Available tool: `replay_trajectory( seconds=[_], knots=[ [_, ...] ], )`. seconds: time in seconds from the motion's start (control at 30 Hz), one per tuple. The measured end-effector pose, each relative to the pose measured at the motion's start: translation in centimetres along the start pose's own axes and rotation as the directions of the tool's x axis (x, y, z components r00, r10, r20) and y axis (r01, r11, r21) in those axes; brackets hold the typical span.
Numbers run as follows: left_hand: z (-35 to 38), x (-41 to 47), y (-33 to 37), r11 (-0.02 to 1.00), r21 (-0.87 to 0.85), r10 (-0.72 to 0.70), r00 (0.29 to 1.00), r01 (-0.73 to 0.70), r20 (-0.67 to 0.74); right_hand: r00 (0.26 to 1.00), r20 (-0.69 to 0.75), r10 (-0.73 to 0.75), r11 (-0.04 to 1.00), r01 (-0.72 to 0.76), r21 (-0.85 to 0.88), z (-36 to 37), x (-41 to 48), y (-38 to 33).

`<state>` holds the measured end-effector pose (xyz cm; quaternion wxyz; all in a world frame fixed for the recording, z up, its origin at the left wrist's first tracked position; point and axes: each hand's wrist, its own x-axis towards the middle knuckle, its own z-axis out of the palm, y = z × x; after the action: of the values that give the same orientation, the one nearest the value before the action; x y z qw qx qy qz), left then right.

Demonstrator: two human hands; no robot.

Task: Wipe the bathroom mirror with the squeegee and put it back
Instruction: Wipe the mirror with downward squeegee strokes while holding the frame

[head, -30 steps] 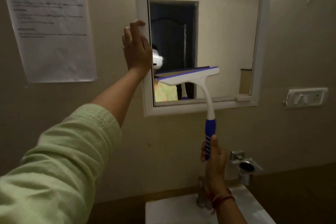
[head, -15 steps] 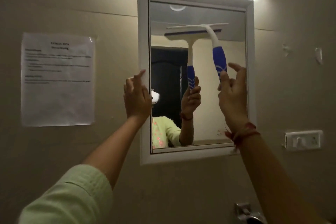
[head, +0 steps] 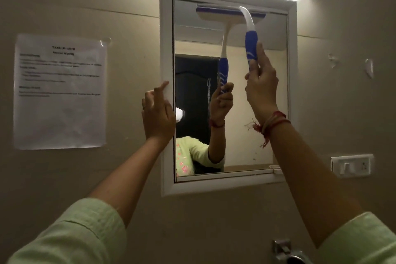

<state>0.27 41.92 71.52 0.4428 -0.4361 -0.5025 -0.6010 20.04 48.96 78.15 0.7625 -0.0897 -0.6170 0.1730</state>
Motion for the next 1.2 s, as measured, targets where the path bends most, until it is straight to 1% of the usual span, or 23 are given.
replay_trajectory(
  seconds=[0.2,0.43,0.57,0.67,0.9,0.97,1.13,1.2],
  knots=[
    [0.1,0.1,0.0,1.000,-0.006,-0.005,1.000,0.005,0.001,1.000,0.006,-0.031,1.000,0.031,-0.002,-1.0,-4.0,2.5],
    [0.0,0.1,-0.1,0.999,-0.031,-0.010,1.000,0.010,-0.010,1.000,-0.011,-0.016,1.000,0.016,0.006,-0.1,-0.5,1.7],
    [0.1,0.1,-0.1,1.000,-0.025,-0.004,1.000,0.004,-0.003,1.000,-0.004,-0.025,1.000,0.025,0.018,-0.9,-5.0,3.8],
    [0.1,0.1,-0.1,1.000,-0.026,-0.008,1.000,0.008,-0.007,1.000,0.012,-0.004,0.999,0.004,0.049,-1.4,-7.6,4.6],
    [0.1,0.1,0.0,1.000,0.005,-0.007,1.000,0.008,-0.010,0.999,0.006,-0.038,0.995,0.037,0.097,-0.6,-4.0,2.5],
    [0.0,0.1,0.0,1.000,-0.003,-0.007,1.000,0.007,-0.007,1.000,0.010,-0.023,0.996,0.022,0.089,-1.1,-5.3,2.9],
    [0.1,0.1,0.0,1.000,-0.001,-0.010,1.000,0.010,-0.002,0.999,0.035,0.037,0.996,-0.040,0.078,-2.5,-11.8,5.5],
    [0.1,0.0,0.0,1.000,-0.010,-0.010,1.000,0.010,-0.003,0.997,0.029,0.067,0.993,-0.070,0.099,-2.5,-11.8,5.4]
  ],
)
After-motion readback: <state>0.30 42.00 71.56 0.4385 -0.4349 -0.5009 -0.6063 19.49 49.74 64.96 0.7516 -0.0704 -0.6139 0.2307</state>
